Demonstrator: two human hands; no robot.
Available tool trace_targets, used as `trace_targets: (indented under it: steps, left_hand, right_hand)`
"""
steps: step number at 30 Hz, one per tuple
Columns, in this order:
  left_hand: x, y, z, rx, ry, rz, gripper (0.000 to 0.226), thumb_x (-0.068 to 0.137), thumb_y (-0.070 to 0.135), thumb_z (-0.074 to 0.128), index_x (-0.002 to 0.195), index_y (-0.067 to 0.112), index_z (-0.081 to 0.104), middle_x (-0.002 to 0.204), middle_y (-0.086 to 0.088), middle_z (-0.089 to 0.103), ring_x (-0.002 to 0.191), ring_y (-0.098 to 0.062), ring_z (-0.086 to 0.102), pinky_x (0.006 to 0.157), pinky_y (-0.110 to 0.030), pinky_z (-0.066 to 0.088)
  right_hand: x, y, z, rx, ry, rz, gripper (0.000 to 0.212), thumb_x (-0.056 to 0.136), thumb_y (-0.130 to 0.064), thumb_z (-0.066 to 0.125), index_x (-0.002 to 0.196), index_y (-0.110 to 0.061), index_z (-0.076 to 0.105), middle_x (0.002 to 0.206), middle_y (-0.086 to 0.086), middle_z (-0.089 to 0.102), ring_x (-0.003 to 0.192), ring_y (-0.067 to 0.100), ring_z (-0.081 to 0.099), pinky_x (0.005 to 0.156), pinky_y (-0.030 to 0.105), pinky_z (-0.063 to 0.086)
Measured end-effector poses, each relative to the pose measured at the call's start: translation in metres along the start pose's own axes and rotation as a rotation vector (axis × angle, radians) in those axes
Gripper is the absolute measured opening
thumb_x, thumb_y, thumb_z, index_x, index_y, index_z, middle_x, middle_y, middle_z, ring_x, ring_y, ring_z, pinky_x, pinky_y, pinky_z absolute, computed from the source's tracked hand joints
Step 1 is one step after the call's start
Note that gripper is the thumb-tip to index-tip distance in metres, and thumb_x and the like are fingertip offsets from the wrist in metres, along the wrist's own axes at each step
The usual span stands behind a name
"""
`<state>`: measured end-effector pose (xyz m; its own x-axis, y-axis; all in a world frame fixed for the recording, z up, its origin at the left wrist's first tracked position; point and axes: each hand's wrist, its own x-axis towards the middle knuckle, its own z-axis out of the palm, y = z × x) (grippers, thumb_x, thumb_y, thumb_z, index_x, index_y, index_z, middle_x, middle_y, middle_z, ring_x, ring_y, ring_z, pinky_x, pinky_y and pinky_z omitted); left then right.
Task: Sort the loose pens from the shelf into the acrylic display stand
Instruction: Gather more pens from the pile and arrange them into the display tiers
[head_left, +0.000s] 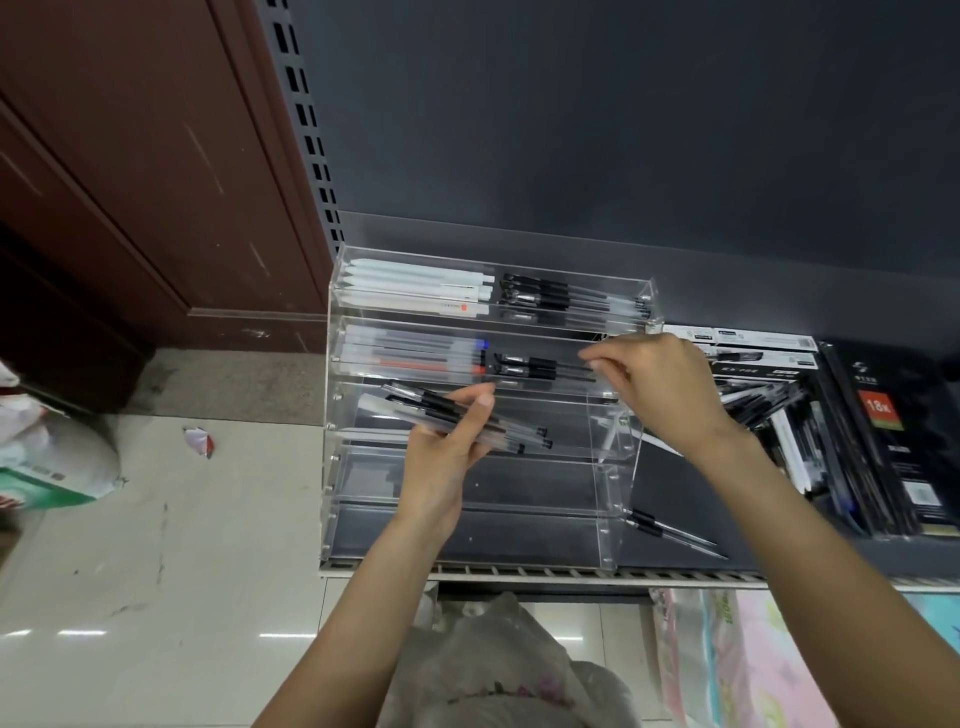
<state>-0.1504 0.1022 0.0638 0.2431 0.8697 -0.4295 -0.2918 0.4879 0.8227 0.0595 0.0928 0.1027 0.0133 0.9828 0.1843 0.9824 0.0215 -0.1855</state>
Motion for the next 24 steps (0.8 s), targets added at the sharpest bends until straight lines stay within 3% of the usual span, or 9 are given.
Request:
trace_targets:
  steps: [2,4,9,12,14,17,21,24]
  left_hand:
    - [0.001,0.0,0.002,0.015,-0.014,0.004,0.011,0.089,0.023,0.063,0.097,0.023,0.07,0.091,0.012,0.072,0.086,0.002,0.065,0.077,-0.018,0.05]
    - [0.0,0.0,0.006,0.013,-0.046,0.003,0.012,0.088,0.023,0.062,0.098,0.023,0.07,0.091,0.008,0.073,0.086,-0.003,0.067,0.074,-0.017,0.052]
    - [-0.001,0.001,0.014,0.003,-0.116,0.026,0.014,0.088,0.019,0.061,0.099,0.02,0.068,0.085,0.004,0.073,0.083,-0.007,0.069,0.068,-0.017,0.053]
    - [-0.001,-0.002,0.016,0.035,-0.127,0.023,0.016,0.087,0.021,0.062,0.101,0.021,0.068,0.088,0.003,0.072,0.084,-0.009,0.068,0.072,-0.019,0.053]
    - [0.001,-0.003,0.013,0.07,-0.109,0.027,0.013,0.088,0.023,0.062,0.099,0.024,0.069,0.083,0.005,0.068,0.075,-0.006,0.062,0.069,-0.017,0.051]
    - [0.005,-0.004,0.007,0.09,-0.067,0.026,0.013,0.088,0.025,0.062,0.099,0.022,0.069,0.067,0.008,0.059,0.067,-0.007,0.054,0.061,-0.015,0.047]
    - [0.009,-0.004,0.003,0.083,-0.023,0.034,0.029,0.09,0.026,0.06,0.108,0.004,0.066,0.05,0.011,0.054,0.055,-0.002,0.054,0.055,-0.012,0.045]
    - [0.009,-0.003,0.002,0.103,-0.007,0.045,0.031,0.088,0.029,0.061,0.107,0.004,0.066,0.056,0.008,0.055,0.057,-0.001,0.056,0.055,-0.011,0.046]
  right_hand:
    - [-0.01,-0.022,-0.008,0.318,-0.021,0.018,0.016,0.086,-0.025,0.067,0.1,-0.024,0.073,0.089,-0.012,0.072,0.072,-0.001,0.066,0.072,0.016,0.051]
    - [-0.016,-0.042,-0.009,0.469,-0.177,0.058,0.019,0.084,-0.03,0.067,0.101,-0.025,0.073,0.088,-0.016,0.07,0.073,-0.009,0.062,0.073,0.005,0.046]
    - [-0.019,-0.048,-0.007,0.597,-0.283,0.119,0.015,0.082,-0.026,0.07,0.096,-0.023,0.073,0.08,-0.015,0.069,0.072,-0.006,0.062,0.068,0.008,0.045]
    - [-0.022,-0.036,-0.013,0.465,-0.251,0.071,0.016,0.083,-0.028,0.068,0.098,-0.024,0.074,0.087,-0.012,0.071,0.074,-0.001,0.062,0.07,0.013,0.047]
    - [-0.022,-0.018,-0.02,0.303,-0.072,0.028,0.014,0.084,-0.025,0.067,0.097,-0.022,0.074,0.09,-0.007,0.072,0.071,0.007,0.063,0.07,0.025,0.052]
    - [-0.018,0.013,-0.025,0.083,0.144,-0.016,0.008,0.083,-0.017,0.071,0.09,-0.018,0.074,0.087,-0.003,0.072,0.072,0.019,0.065,0.07,0.032,0.052]
    - [-0.009,0.024,-0.011,-0.107,0.188,-0.073,0.005,0.079,-0.014,0.074,0.083,-0.016,0.074,0.081,-0.001,0.072,0.075,0.026,0.061,0.069,0.035,0.046]
    - [-0.001,0.021,0.001,-0.218,0.167,-0.1,0.005,0.076,-0.013,0.076,0.074,-0.016,0.073,0.071,-0.002,0.069,0.069,0.023,0.059,0.066,0.031,0.043]
